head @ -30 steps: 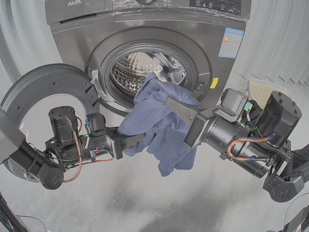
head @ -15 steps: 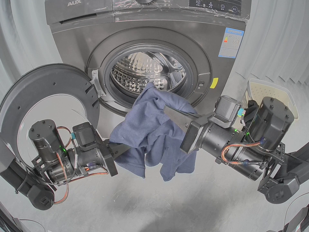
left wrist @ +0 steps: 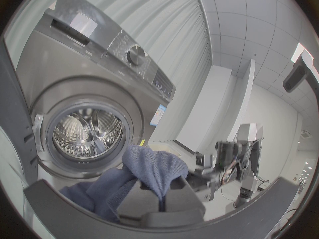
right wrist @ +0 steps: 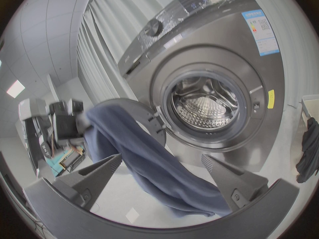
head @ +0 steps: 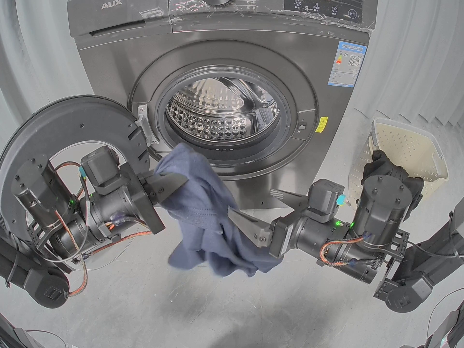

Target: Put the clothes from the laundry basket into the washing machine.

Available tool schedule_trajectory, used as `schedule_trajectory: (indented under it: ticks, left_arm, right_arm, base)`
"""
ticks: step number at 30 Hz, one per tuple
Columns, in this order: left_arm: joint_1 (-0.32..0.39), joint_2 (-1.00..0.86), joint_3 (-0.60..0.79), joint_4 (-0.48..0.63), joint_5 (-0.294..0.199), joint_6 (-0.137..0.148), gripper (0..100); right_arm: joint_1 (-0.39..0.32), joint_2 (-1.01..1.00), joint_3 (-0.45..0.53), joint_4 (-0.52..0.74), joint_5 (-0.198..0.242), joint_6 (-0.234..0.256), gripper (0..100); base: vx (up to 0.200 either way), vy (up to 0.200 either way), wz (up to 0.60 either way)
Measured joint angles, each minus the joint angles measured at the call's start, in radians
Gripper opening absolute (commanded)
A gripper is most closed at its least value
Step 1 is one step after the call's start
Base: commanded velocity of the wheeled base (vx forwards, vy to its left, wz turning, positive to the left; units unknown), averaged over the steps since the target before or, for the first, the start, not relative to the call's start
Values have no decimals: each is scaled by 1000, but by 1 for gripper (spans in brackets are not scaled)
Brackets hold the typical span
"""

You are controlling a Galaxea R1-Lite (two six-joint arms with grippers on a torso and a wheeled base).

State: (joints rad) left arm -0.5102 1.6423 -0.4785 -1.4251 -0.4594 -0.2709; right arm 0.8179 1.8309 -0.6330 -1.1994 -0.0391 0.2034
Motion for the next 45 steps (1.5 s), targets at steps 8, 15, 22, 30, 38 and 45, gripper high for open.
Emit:
schedule_trajectory:
  ticks: [8, 15, 22, 30, 38, 45]
  left_arm:
    - [-2, -5, -44, -2, 56, -3, 0]
    - [-11, 16, -82, -1, 143, 1, 0]
    - [-23, 52, -133, -2, 228, 4, 0]
    - [-25, 86, -186, -3, 289, 6, 0]
    - [-26, 120, -225, -2, 341, 8, 0]
    - [-36, 135, -234, -2, 348, 11, 0]
  right_arm:
    - [-33, 28, 64, 2, 13, -36, 100]
    - [-37, 38, 77, 2, 18, -48, 100]
    - [-29, 52, 68, -1, 20, -49, 100]
    - [6, 86, 35, -39, 31, -48, 100]
    - [70, 137, 13, -99, 63, -39, 100]
    - [107, 218, -61, -111, 75, -36, 100]
  base:
    - [0, 0, 0]
    - [0, 0, 0]
    - [0, 0, 0]
    - [0, 0, 0]
    - [0, 0, 0]
    - [0, 0, 0]
